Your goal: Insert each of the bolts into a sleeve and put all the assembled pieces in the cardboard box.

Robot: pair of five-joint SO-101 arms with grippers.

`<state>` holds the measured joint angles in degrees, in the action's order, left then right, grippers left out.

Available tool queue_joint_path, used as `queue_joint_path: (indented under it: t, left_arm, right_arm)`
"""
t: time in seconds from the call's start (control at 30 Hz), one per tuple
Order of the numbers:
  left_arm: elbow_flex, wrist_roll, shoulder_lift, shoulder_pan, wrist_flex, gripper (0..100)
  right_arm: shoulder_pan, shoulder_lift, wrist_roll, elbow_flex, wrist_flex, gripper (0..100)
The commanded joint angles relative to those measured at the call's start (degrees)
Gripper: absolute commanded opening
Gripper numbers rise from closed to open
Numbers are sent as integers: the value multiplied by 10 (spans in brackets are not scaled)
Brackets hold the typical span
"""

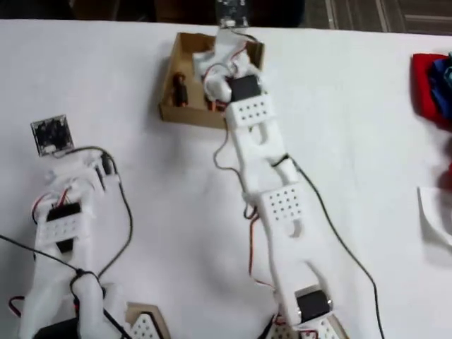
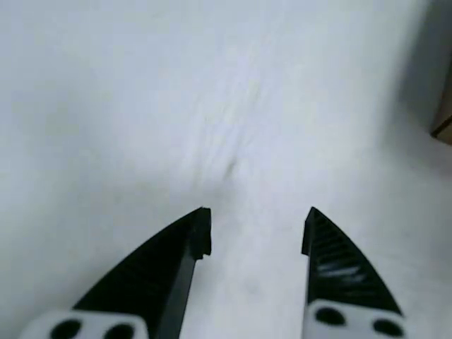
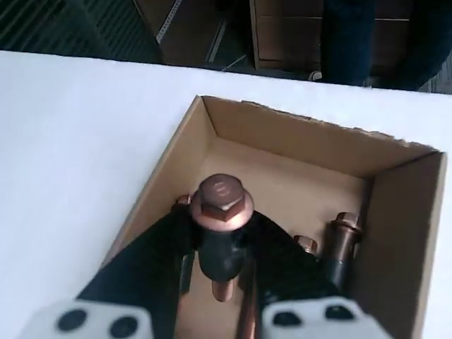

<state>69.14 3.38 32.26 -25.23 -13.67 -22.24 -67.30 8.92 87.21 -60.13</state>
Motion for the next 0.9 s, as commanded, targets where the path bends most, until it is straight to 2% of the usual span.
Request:
queue_joint_path:
  t: [0.0, 0.2, 0.43, 0.73, 0.87]
  left_arm:
    - [-2, 0, 15, -3, 12, 222]
    - [-2, 0, 15, -2, 12, 222]
    - [12, -3, 16, 39, 17, 222]
    - [12, -3, 16, 39, 17, 222]
    - [12, -3, 16, 39, 17, 222]
  right_arm:
    - [-13, 17, 4, -8, 35, 19]
    - [-29, 12, 6, -85, 50, 19]
    - [-29, 12, 31, -123, 74, 19]
    - [-18, 11, 33, -169, 101, 26]
    - [-23, 11, 37, -171, 102, 117]
